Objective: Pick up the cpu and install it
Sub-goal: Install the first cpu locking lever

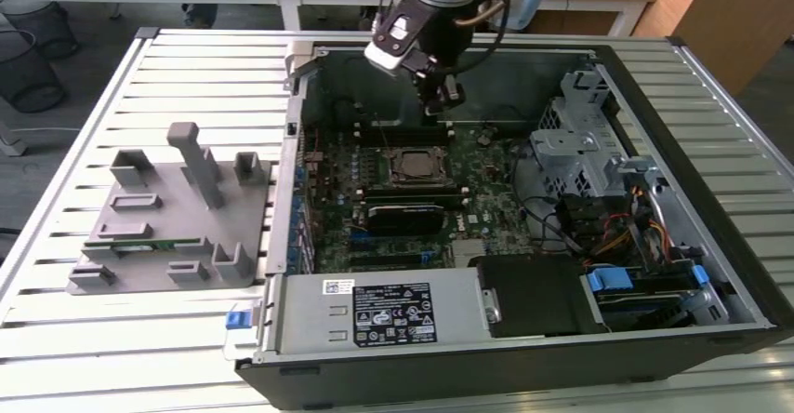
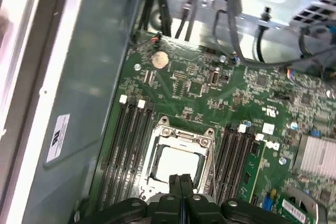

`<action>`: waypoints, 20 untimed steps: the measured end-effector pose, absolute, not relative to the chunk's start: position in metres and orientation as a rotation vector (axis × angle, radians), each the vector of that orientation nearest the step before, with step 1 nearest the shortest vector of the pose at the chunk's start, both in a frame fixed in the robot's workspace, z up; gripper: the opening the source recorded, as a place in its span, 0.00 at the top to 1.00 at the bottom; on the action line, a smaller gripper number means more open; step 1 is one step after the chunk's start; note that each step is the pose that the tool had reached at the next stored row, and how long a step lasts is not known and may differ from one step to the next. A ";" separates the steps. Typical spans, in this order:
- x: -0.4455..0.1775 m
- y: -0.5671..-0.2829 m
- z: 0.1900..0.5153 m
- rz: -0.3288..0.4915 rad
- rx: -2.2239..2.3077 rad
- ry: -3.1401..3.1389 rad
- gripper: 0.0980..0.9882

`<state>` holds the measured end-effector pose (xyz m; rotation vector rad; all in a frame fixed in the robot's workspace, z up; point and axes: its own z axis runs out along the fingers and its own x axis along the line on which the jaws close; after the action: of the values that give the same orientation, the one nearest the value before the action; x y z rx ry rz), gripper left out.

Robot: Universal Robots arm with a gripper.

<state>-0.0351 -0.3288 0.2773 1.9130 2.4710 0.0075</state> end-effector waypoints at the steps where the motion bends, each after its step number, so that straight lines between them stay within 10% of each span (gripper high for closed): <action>1: -0.035 -0.329 0.277 0.008 1.891 2.488 0.99; 20: -0.035 -0.329 0.275 0.012 1.433 2.778 0.99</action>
<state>-0.0351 -0.3288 0.2753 1.4331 2.7782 0.0122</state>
